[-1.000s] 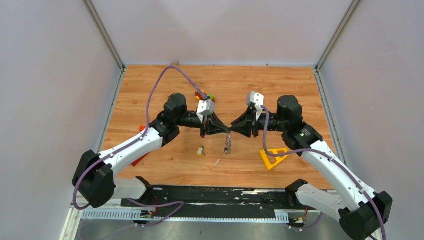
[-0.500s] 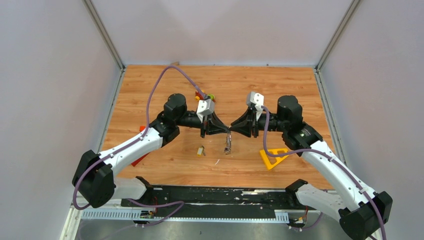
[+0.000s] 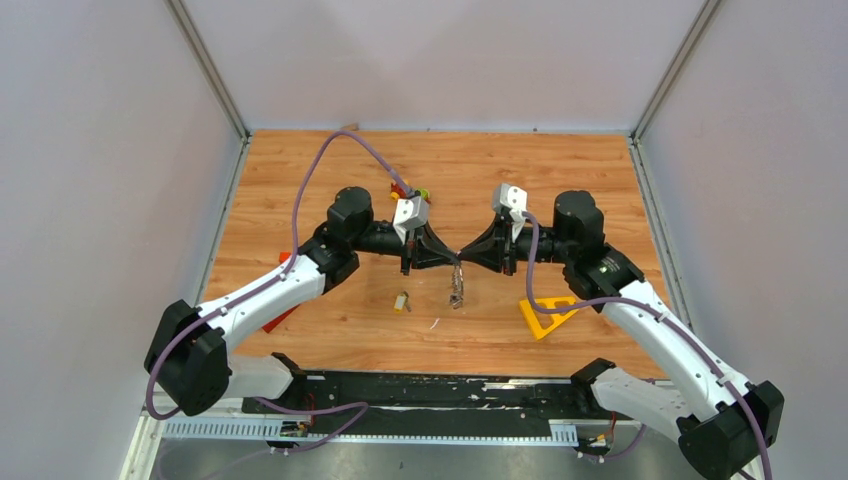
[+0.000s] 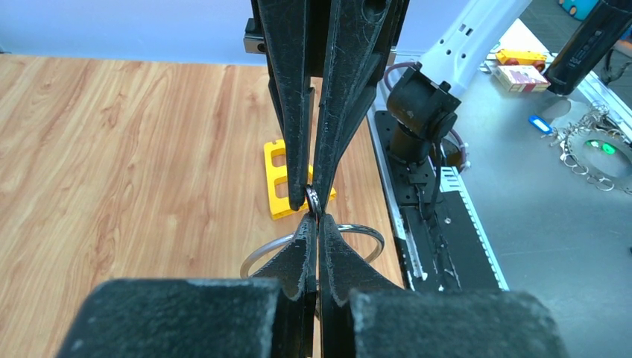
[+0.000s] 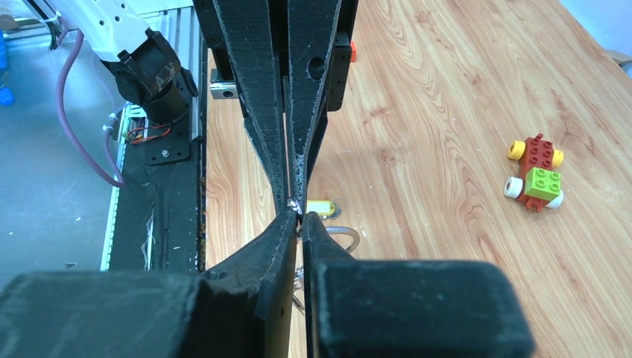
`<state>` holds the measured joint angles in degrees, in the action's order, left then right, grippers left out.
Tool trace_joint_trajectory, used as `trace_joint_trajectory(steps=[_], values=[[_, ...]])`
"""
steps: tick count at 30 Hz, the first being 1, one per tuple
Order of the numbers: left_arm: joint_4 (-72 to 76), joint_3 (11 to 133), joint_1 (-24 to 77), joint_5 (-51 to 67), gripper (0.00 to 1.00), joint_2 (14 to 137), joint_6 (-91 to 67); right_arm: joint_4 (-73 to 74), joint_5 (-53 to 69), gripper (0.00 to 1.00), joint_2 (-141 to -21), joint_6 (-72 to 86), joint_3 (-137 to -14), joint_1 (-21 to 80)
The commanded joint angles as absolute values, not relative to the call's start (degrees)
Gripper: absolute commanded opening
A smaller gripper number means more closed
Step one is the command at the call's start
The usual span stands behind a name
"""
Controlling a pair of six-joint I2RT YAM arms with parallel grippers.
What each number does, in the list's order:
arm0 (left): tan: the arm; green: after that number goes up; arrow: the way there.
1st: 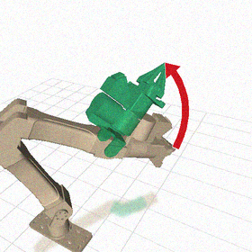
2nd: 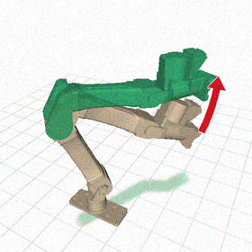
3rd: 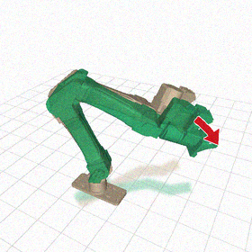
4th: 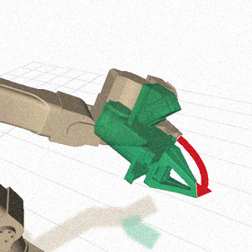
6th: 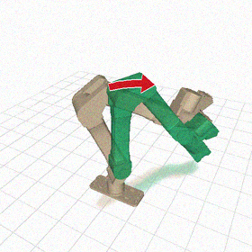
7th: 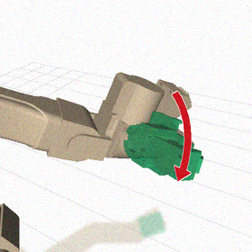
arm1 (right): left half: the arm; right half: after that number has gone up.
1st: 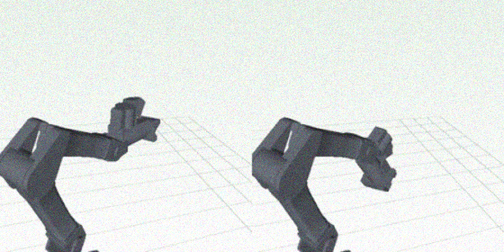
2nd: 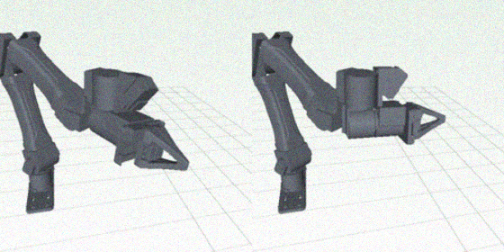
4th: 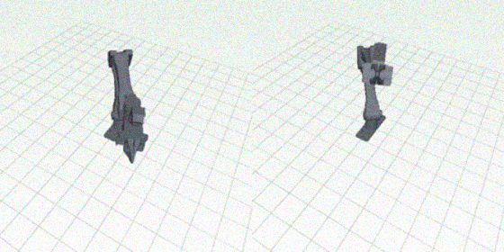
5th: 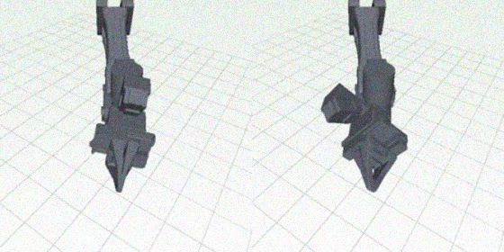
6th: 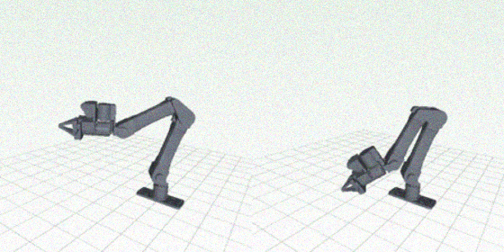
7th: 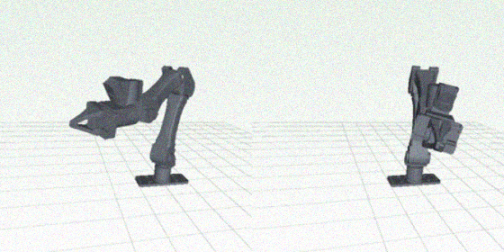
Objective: Put the keys on the keyring
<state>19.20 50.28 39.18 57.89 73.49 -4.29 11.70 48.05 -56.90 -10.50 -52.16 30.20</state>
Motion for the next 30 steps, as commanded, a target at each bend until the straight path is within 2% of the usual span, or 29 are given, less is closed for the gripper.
trace_joint_trajectory(steps=[1,4,20,28,30], values=[[24.18,50.82,39.75,61.17,0.0,72.05,-6.86,8.05,45.75,0.06,-57.56,-10.48,-51.45,29.56],[25.65,50.72,39.74,61.31,0.0,72.19,-8.25,7.49,45.71,0.0,-57.49,-10.74,-51.13,29.54],[20.99,51.9,39.57,60.7,0.0,72.82,-4.5,10.97,47.89,0.0,-53.2,-18.32,-50.71,29.61],[15.41,55.3,39.56,58.8,0.09,74.49,-0.92,11.49,46.55,0.0,-53.14,-17.98,-50.8,29.59],[13.62,56.02,39.55,58.15,0.15,74.82,-0.1,11.5,46.41,0.0,-53.25,-17.89,-50.79,29.62]])
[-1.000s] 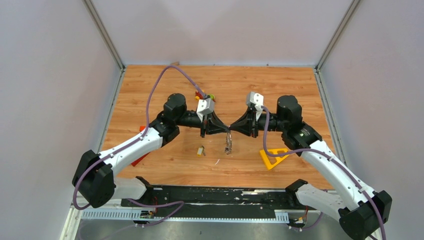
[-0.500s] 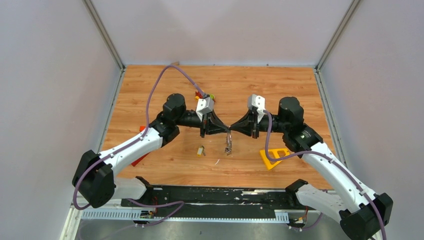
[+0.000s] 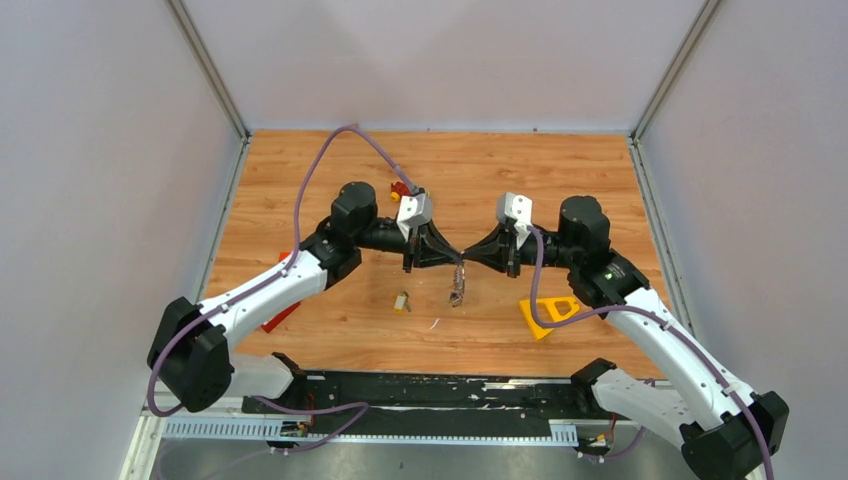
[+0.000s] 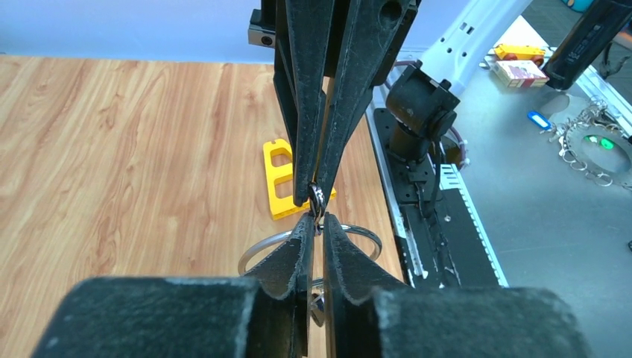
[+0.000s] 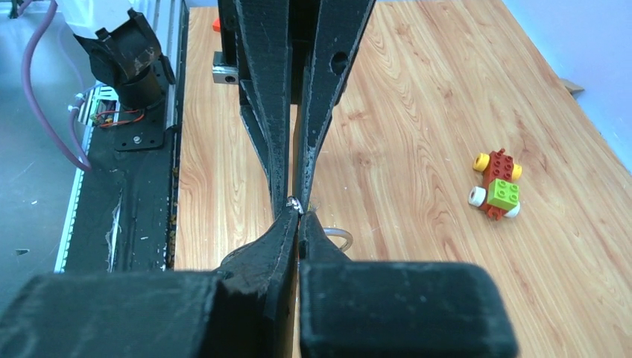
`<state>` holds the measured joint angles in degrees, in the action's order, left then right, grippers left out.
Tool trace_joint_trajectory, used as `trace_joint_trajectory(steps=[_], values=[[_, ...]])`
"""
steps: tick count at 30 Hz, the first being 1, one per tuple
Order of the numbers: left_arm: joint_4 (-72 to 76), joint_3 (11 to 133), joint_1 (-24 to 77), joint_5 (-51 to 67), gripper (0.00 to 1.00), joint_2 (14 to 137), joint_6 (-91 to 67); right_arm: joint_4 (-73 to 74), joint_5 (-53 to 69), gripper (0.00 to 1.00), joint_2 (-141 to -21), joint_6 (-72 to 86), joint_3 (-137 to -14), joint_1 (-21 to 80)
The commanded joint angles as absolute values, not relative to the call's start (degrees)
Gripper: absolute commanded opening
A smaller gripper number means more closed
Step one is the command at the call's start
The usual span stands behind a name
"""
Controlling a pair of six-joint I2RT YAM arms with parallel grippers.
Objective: Put the keys on the keyring
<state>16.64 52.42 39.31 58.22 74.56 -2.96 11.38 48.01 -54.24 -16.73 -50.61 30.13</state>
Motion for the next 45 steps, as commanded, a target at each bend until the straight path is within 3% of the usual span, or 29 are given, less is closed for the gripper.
trace_joint_trajectory(steps=[1,16,25,30,39,45], values=[[12.93,56.29,39.61,57.73,0.18,74.93,0.53,11.51,46.41,0.0,-53.12,-17.97,-50.75,29.57],[-4.16,59.97,38.65,51.66,0.4,72.78,17.38,12.09,40.79,0.0,-52.88,-15.98,-51.21,29.57],[-3.05,59.34,38.25,46.98,0.41,71.82,17.74,12.03,37.12,0.0,-53.25,-13.69,-51.64,29.61],[1.35,59.3,38.6,50.66,0.41,73.79,17.47,11.92,41.88,0.0,-53.88,-13.19,-52.17,29.6],[-15.69,64.63,42.39,56.52,0.53,75.85,37.6,11.34,54.11,0.0,-54.16,-14.96,-51.58,29.51],[-19.02,63.72,44.82,57.93,0.53,75.57,42.09,10.44,59.63,0.0,-54.66,-14.47,-51.63,29.43]])
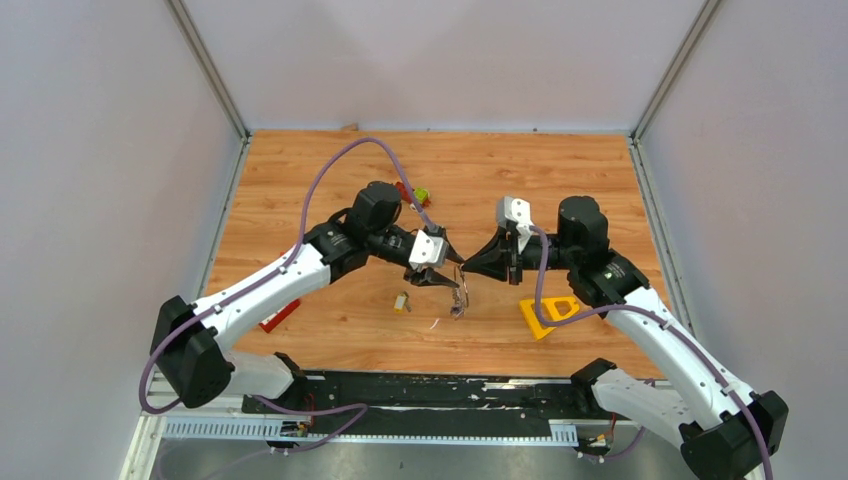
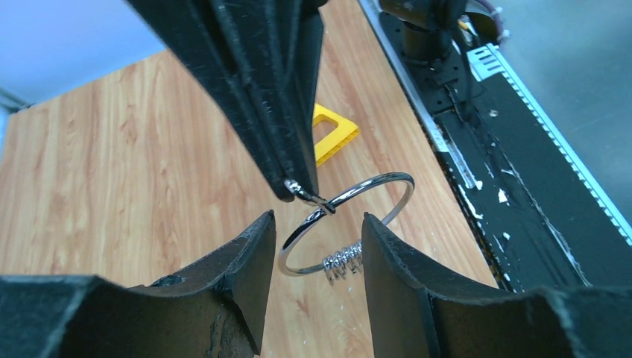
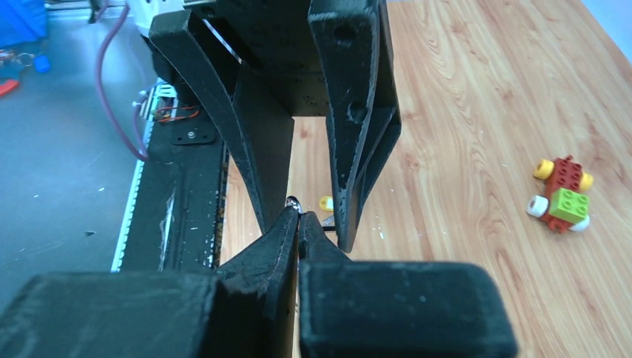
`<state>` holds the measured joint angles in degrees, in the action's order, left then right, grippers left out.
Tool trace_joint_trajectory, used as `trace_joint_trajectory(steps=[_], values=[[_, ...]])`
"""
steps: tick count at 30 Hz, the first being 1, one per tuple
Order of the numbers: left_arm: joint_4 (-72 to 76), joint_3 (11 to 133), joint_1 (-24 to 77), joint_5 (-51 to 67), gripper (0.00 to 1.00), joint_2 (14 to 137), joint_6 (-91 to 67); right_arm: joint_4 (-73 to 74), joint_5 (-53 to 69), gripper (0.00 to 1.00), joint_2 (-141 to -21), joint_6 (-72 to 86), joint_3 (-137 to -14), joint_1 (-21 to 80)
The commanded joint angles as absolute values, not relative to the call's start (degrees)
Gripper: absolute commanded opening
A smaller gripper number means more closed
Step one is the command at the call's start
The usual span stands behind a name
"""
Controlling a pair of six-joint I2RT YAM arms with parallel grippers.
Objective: Put the keys on the keyring
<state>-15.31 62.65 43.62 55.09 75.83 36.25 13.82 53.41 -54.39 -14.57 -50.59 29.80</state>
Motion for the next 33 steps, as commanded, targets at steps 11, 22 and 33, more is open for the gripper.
trace_joint_trajectory(steps=[11,22,33], values=[[-16.52,63.72,45.83,61.04,0.4,76.19,38.76,9.82,63.77,0.0,-55.03,-14.88,-51.09,29.34],[-17.44,65.08,45.81,63.72,0.33,76.61,38.23,10.3,66.1,0.0,-55.48,-16.37,-50.47,29.35],[-16.07,64.13,45.79,53.99,0.46,73.33,36.28,10.82,60.19,0.0,-55.15,-16.06,-50.73,29.35]])
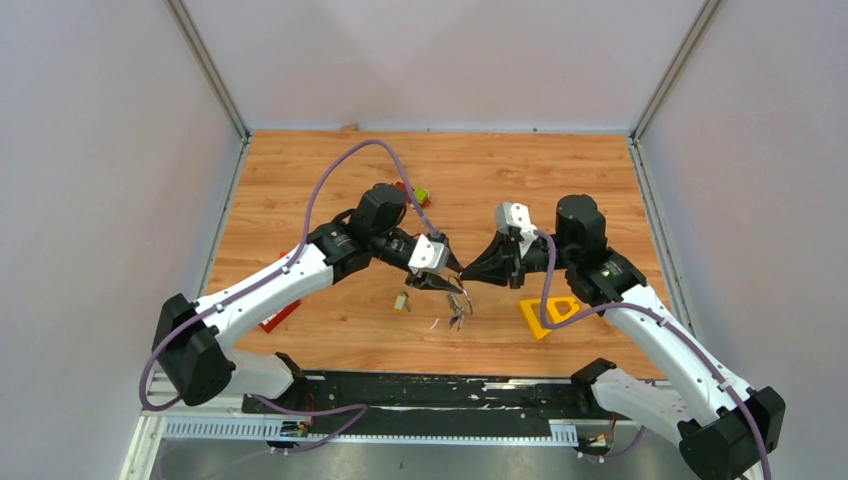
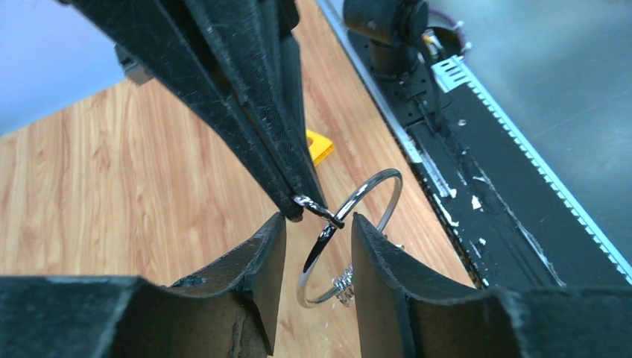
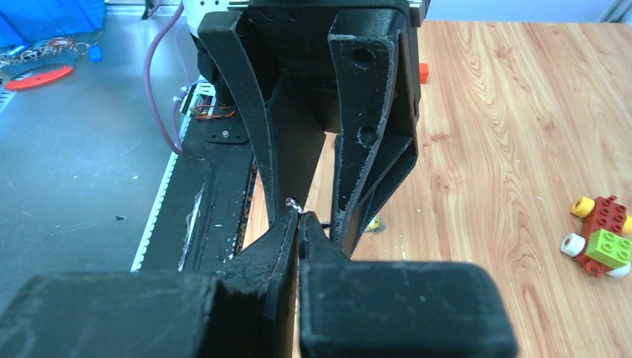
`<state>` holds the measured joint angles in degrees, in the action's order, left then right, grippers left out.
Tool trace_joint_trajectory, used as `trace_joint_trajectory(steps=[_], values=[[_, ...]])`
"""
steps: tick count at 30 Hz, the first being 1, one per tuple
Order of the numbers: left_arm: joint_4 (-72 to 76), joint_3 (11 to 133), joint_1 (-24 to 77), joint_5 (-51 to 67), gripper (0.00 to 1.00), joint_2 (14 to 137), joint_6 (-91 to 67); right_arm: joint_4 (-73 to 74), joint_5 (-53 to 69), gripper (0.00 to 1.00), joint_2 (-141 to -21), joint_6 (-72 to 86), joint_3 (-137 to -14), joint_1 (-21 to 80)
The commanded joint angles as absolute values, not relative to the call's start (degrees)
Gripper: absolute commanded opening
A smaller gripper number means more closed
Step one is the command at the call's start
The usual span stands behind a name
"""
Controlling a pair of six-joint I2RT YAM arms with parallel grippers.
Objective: Put the keys on the keyring
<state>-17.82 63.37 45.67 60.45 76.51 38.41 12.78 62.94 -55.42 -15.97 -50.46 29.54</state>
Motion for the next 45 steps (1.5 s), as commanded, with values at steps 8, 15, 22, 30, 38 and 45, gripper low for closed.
trace_joint_trajectory(steps=[8,15,22,30,38,45], values=[[-12.35,64.78,45.86,46.52,0.42,72.06,27.66,9.88,55.22,0.0,-54.84,-14.23,-51.0,29.32],[-12.67,64.88,45.79,51.43,0.41,73.44,27.2,9.65,53.59,0.0,-54.2,-14.22,-50.82,29.3],[-9.96,64.54,45.8,50.51,0.29,73.94,23.73,9.84,53.26,0.0,-53.81,-14.6,-50.61,29.33],[-9.12,64.08,45.79,49.37,0.09,74.37,23.36,10.14,53.34,0.0,-53.44,-14.5,-50.62,29.32],[-13.17,65.27,45.79,50.36,0.0,74.64,28.05,10.37,56.49,0.0,-53.65,-15.09,-50.38,29.35],[-17.73,66.48,45.83,50.67,0.0,74.79,33.67,10.54,61.73,0.0,-53.74,-16.1,-50.11,29.33]])
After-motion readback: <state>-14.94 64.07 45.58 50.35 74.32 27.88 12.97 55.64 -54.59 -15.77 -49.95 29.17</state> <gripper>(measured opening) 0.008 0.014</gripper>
